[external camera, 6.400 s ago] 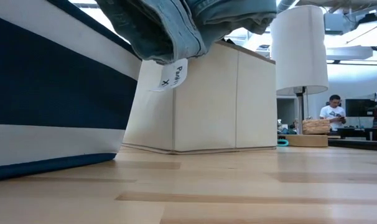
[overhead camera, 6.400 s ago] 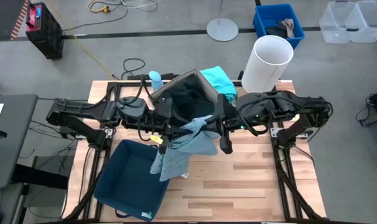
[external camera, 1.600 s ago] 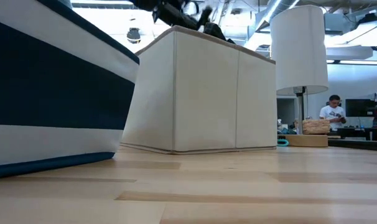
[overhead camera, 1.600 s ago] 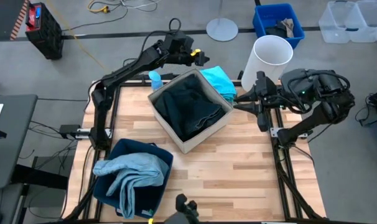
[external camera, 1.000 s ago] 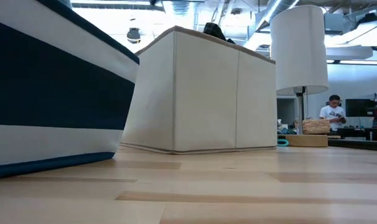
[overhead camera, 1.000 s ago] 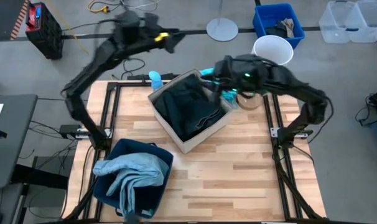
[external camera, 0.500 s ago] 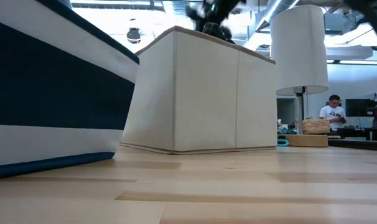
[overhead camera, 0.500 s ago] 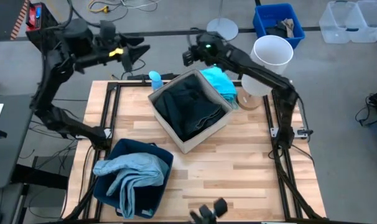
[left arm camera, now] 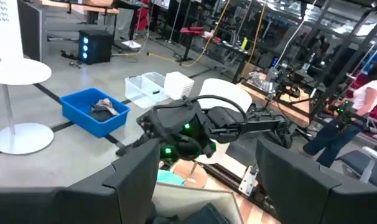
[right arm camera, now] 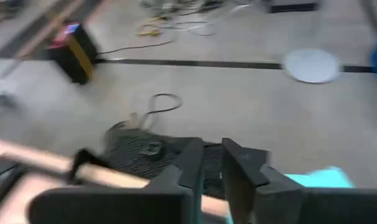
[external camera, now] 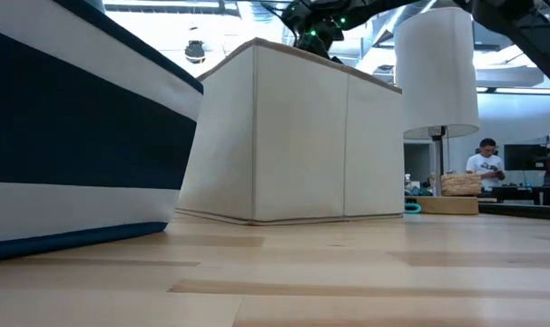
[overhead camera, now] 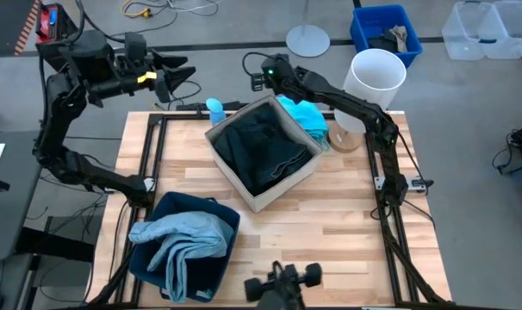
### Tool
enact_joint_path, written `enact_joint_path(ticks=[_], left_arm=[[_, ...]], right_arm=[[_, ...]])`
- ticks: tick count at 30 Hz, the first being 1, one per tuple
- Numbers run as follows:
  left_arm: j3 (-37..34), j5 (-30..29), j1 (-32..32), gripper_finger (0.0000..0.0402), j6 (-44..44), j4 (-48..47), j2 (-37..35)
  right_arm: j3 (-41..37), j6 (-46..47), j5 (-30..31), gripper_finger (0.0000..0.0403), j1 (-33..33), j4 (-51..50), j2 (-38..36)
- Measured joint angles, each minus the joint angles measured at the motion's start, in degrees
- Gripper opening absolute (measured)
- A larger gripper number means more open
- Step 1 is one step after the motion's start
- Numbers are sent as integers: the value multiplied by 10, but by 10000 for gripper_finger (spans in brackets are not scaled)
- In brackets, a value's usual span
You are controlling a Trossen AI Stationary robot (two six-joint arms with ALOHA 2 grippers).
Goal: Sort clothes
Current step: Put the light blue shorts into the blue-white laundry organizer
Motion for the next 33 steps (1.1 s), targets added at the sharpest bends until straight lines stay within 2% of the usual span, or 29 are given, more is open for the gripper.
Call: enact_joint_path(ticks=[5, 9, 19, 29, 33], left_arm=[[0, -4, 0, 263, -16, -1, 0], [0, -5, 0, 263, -15, -1, 4], [0, -6, 0, 263, -13, 1, 4], [0, -5, 0, 263, -12, -1, 4], [0, -5, 0, 263, -8, -1, 4]], right_arm=[[0, 16, 21, 10, -26, -55, -3], [-7, 42, 26, 10, -29, -99, -4], [-90, 127, 24, 2, -16, -96, -6], [-186, 154, -12, 0, -27, -5, -55], [-263, 146, -21, 0, -30, 93, -107]])
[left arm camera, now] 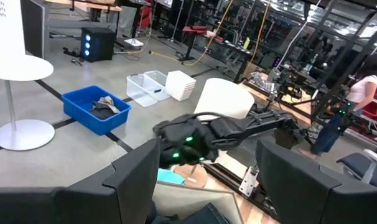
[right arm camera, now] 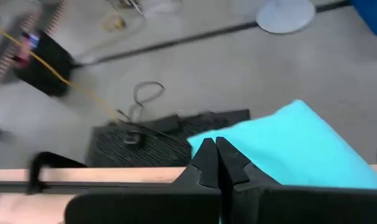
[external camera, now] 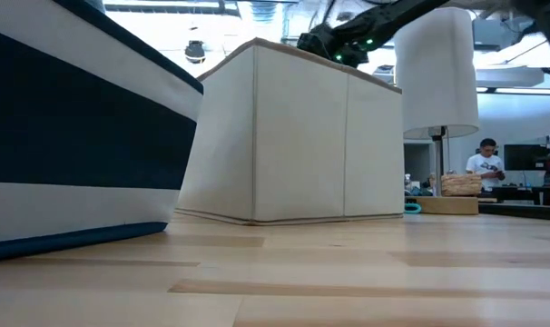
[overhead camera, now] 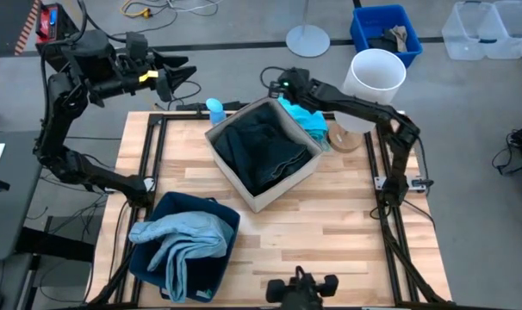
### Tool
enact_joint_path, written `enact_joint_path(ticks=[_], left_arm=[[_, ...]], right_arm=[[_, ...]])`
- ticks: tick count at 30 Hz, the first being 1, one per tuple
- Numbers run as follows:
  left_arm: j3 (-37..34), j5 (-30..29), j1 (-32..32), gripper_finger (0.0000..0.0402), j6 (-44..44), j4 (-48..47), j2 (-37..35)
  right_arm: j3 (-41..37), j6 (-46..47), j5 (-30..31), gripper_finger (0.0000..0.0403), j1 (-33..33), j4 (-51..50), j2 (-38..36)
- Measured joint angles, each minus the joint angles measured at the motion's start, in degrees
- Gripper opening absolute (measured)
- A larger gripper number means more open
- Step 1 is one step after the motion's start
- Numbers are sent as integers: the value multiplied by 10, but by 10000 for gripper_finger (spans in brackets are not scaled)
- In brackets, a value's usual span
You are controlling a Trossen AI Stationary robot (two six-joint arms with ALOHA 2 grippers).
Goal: Sort clothes
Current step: Put the light blue shorts into the blue-white laundry organizer
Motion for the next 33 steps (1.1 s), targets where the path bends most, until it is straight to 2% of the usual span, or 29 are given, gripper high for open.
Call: enact_joint_path(ticks=[9, 16, 21, 25, 33], left_arm=[[0, 0, 0, 263, 4, 0, 0], [0, 0, 0, 263, 5, 0, 0], [0, 0, 0, 263, 5, 0, 0], [0, 0, 0, 263, 5, 0, 0], [0, 1, 0, 263, 5, 0, 0]], right_arm=[[-137, -31, -6, 0, 5, 111, -98], [-217, 31, -14, 0, -6, 113, -142], [-230, 33, -17, 0, 3, 147, -165], [-230, 62, -18, 0, 3, 132, -168], [-231, -75, -26, 0, 49, 254, -204]])
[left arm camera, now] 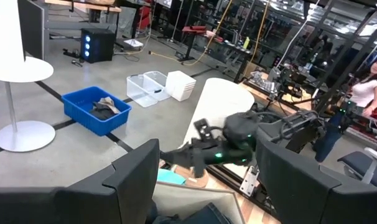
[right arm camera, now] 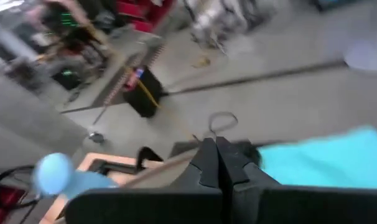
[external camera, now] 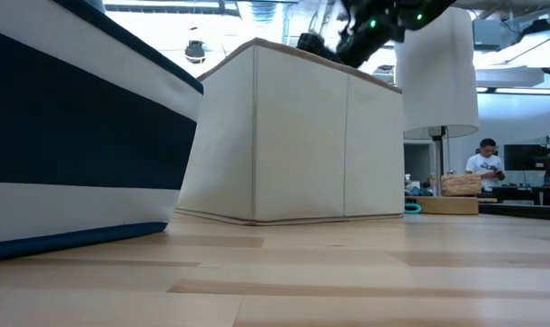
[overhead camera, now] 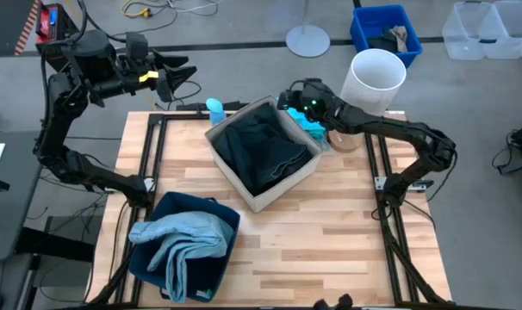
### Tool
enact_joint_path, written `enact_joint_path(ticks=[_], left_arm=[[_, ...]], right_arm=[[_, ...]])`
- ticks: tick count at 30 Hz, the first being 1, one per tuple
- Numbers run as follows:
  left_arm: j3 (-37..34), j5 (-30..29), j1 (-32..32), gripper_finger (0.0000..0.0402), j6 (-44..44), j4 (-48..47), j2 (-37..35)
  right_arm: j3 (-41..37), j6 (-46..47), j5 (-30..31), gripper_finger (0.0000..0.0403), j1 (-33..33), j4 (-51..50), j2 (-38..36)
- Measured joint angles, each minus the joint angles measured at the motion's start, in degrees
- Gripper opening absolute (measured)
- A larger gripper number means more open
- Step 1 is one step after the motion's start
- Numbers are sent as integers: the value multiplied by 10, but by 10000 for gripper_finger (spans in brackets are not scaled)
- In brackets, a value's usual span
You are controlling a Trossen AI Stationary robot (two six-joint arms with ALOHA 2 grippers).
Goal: Sort clothes
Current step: Put the light blue shorts into the blue-white laundry organizer
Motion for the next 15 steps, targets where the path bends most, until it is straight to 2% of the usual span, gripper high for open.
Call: enact_joint_path(ticks=[4, 8, 11, 15], left_arm=[[0, 4, 0, 263, 0, 0, 0], [0, 5, 0, 263, 2, -1, 0], [0, 9, 0, 263, 6, -1, 0], [0, 20, 0, 263, 7, -1, 0]], right_arm=[[0, -113, 5, 0, 24, 11, -56], [2, -163, 24, 0, 67, -87, -128], [-9, -163, 64, 0, 117, -183, -179], [-57, -70, 149, 0, 207, -294, -244]])
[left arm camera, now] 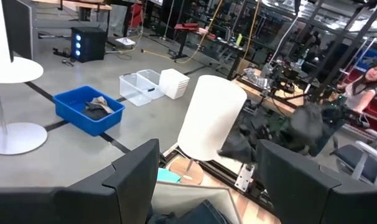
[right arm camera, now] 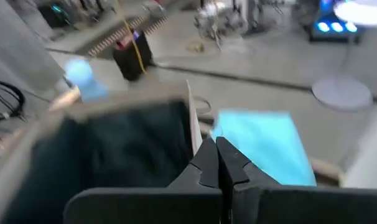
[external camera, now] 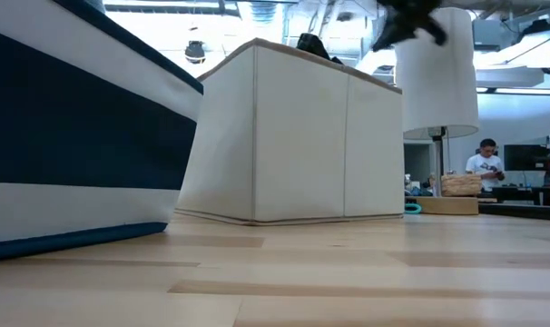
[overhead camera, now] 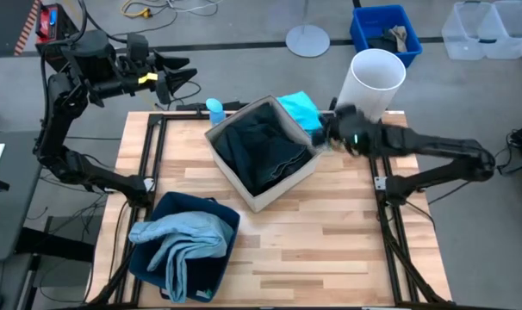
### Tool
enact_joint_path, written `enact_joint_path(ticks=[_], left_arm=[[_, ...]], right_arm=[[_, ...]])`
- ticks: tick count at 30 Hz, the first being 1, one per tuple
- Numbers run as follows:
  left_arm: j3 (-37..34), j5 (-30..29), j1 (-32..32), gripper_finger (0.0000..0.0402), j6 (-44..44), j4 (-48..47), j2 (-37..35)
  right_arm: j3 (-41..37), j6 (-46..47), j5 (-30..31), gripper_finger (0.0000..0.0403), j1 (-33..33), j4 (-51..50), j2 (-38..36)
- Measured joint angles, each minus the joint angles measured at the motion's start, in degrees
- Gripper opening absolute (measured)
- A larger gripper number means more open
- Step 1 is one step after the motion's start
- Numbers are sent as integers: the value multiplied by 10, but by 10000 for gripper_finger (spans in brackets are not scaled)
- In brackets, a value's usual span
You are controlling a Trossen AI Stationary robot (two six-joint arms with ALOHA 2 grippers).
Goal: Sort clothes
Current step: Put the light blue shorts into the blue-white laundry organizer
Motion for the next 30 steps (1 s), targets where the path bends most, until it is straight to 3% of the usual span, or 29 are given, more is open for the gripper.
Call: enact_joint_path(ticks=[4, 8, 17, 21, 26, 30], left_arm=[[0, 0, 0, 263, 4, 0, 0], [0, 0, 0, 263, 3, -1, 0], [0, 0, 0, 263, -14, -4, 0], [0, 0, 0, 263, -21, -4, 0], [0, 0, 0, 263, -24, -16, 0], [0, 0, 0, 263, -27, -27, 0]], right_arm=[[-78, 156, 96, 0, 104, -72, -46], [-155, 298, 154, 0, 174, -116, -62], [-320, 475, 178, 11, 219, -113, -61], [-389, 473, 178, 4, 219, -58, -61], [-470, 357, 179, 1, 207, 98, -61], [-508, 334, 179, 1, 171, 161, -56]])
